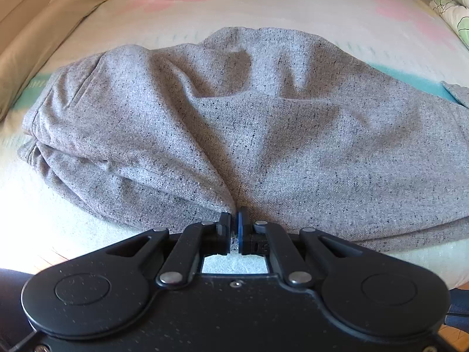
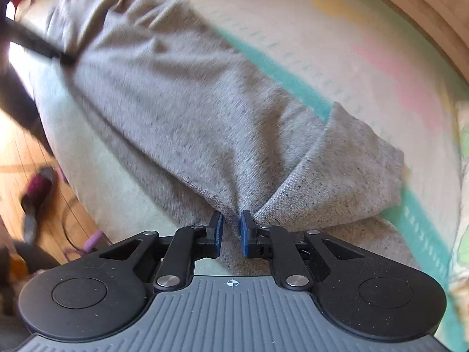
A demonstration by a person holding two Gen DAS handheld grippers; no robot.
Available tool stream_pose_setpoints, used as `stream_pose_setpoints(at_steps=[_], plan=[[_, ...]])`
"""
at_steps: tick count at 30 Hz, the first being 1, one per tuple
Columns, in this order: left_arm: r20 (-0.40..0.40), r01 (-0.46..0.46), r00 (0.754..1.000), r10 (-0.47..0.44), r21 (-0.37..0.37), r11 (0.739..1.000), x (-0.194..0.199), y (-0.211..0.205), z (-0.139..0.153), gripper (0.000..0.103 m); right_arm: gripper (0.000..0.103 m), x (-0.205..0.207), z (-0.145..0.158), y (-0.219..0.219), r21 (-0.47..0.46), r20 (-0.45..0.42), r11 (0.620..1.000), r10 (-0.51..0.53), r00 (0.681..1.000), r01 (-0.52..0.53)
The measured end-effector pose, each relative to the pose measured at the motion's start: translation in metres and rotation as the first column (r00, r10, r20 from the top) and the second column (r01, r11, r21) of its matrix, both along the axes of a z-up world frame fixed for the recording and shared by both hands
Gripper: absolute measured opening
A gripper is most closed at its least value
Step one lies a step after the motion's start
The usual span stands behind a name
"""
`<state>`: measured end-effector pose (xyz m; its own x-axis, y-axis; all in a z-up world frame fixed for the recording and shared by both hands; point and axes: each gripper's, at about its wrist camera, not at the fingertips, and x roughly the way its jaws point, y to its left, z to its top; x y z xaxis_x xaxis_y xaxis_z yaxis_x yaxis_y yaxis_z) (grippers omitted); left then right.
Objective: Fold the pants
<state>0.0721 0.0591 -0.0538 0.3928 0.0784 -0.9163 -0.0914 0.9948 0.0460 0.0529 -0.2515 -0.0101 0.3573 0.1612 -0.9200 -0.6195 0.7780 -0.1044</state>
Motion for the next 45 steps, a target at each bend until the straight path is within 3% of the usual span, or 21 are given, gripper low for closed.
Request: stream_pose_setpoints(at_steps=[4,7,9,12,19,25,26,27,28,32,35,39,45], plan=[[-0.001,-0.003,1.000,0.003,0.002,1.000,0.003,0.000,-0.004,0.006,0.019,0.020,0.036,-0.029,0.198,0.026,0.964,-0.187,0.982,0.178],[0.011,0.005,1.000,-0.005,0.030,1.000,0.002,-0.006,-0.005,0.006,0.023,0.040,0.047,-0.040,0.253,0.079,0.901,-0.382,0.921,0.352],[0.023,0.020,1.000,-0.021,0.062,0.998,0.000,-0.014,-0.007,0.005,0.023,0.056,0.044,-0.035,0.212,0.132,0.879,-0.459,0.879,0.427],[0.033,0.032,0.999,-0.035,0.085,0.996,-0.001,-0.020,-0.007,0.005,0.023,0.077,0.027,-0.012,0.107,0.229,0.875,-0.484,0.845,0.472],[0.026,0.004,1.000,-0.005,0.025,1.000,0.001,-0.011,-0.004,0.005,0.023,0.120,-0.022,0.035,0.008,0.264,0.825,-0.546,0.795,0.565],[0.022,-0.006,1.000,0.006,-0.012,1.000,0.002,-0.005,-0.004,0.005,0.022,0.139,-0.059,0.054,-0.163,0.318,0.783,-0.534,0.783,0.600],[0.021,-0.008,1.000,0.008,-0.019,1.000,0.002,-0.004,-0.003,0.005,0.020,0.139,-0.058,0.054,-0.156,0.321,0.783,-0.537,0.780,0.603],[0.019,-0.010,1.000,0.010,-0.026,1.000,0.002,-0.003,-0.003,0.005,0.011,0.139,-0.054,0.052,-0.142,0.312,0.778,-0.551,0.774,0.611],[0.017,-0.014,1.000,0.015,-0.036,0.999,0.003,-0.002,-0.003,0.005,0.008,0.139,-0.048,0.048,-0.125,0.296,0.772,-0.571,0.766,0.623],[0.008,-0.034,0.999,0.034,-0.064,0.997,0.003,0.002,-0.001,0.005,0.007,0.126,-0.015,0.025,-0.035,0.294,0.751,-0.623,0.725,0.660],[0.004,-0.044,0.999,0.044,-0.076,0.996,0.003,0.003,0.000,0.005,0.007,0.105,0.012,-0.006,0.041,0.302,0.709,-0.680,0.668,0.704],[0.001,-0.051,0.999,0.051,-0.081,0.995,0.004,0.003,0.001,0.005,0.007,0.067,0.033,-0.061,0.134,0.280,0.614,-0.777,0.564,0.778],[0.002,-0.058,0.998,0.058,-0.065,0.996,0.005,0.001,0.000,0.005,0.007,0.016,0.023,-0.122,0.168,0.188,0.438,-0.893,0.408,0.883]])
